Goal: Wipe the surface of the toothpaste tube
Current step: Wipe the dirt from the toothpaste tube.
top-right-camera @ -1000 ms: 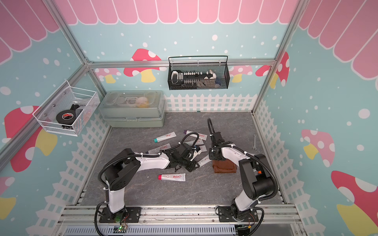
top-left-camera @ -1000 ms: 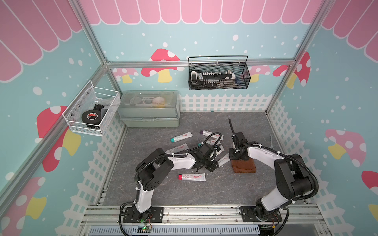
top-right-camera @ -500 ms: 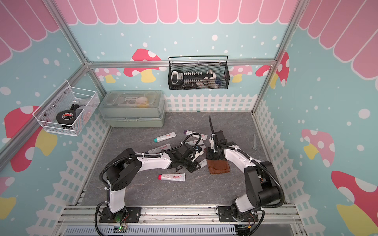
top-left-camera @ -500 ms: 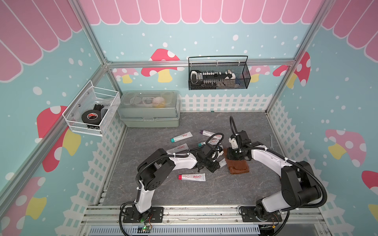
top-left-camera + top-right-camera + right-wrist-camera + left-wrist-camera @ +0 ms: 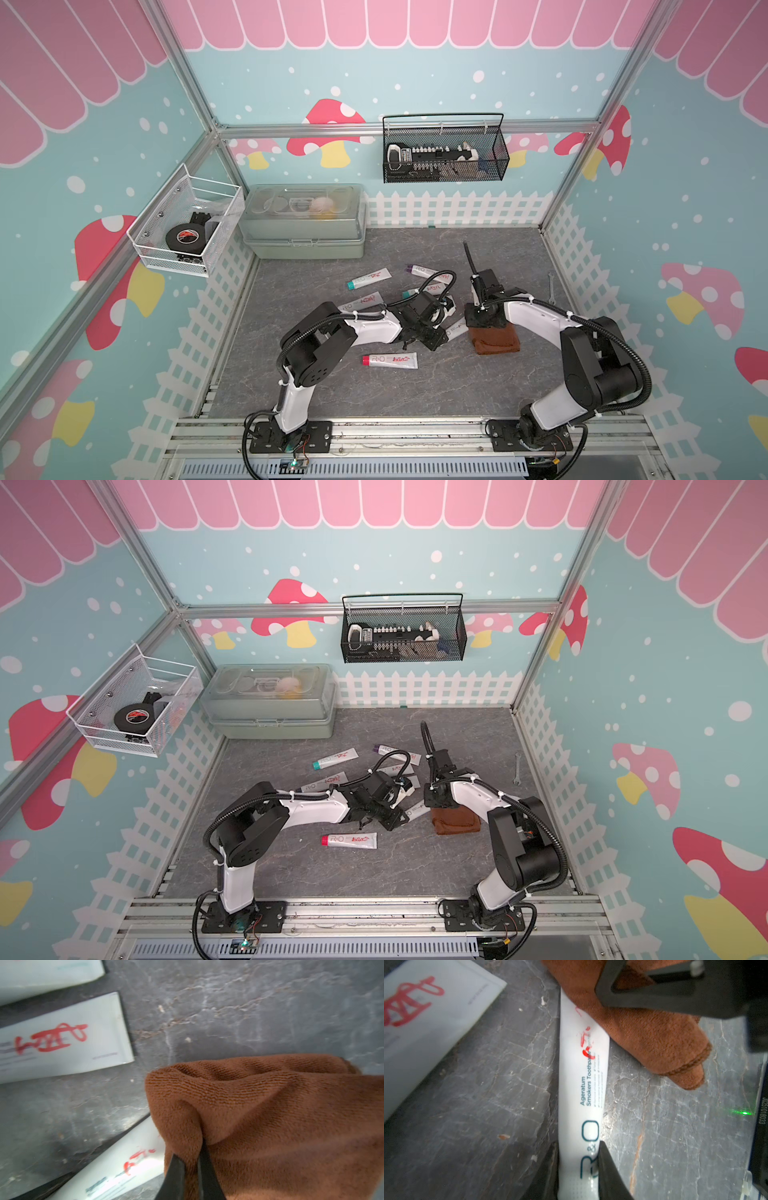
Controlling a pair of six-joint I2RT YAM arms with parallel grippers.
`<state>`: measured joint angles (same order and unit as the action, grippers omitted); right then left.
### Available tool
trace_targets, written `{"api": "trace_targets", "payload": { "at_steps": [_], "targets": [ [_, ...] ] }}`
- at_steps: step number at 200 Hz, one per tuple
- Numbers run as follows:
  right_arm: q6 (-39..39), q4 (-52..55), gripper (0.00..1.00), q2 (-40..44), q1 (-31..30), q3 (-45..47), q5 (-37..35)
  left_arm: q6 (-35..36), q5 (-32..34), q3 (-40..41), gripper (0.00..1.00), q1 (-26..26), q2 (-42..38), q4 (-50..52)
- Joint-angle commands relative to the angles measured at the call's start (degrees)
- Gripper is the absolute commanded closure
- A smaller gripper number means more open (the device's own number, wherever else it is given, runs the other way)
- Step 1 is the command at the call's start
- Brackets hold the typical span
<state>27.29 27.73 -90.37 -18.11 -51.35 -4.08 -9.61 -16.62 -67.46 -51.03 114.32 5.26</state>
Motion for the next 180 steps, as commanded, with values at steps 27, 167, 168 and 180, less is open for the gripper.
{"api": "trace_targets", "payload": {
  "at_steps": [27,167,168,180],
  "targets": [
    [-0.1,1.7,0.92,2.9,0.3,0.4,3.9,-3.0,2.6,4.6,0.71,-0.9,1.1,-3.9],
    [-1.5,1.9,0.9,4.6,0.2,-0.9,19.3,-5.4,8.9,13.4,0.81,-2.4,1.3,-17.7],
    [-1.5,1.9,0.9,4.6,0.3,-0.9,19.4,-5.4,8.9,13.4,0.81,-2.4,1.3,-17.7],
    [-1.5,1.3,0.9,3.7,0.3,-0.7,19.9,-5.2,8.9,13.5,0.81,-2.4,1.3,-17.6]
  ]
}}
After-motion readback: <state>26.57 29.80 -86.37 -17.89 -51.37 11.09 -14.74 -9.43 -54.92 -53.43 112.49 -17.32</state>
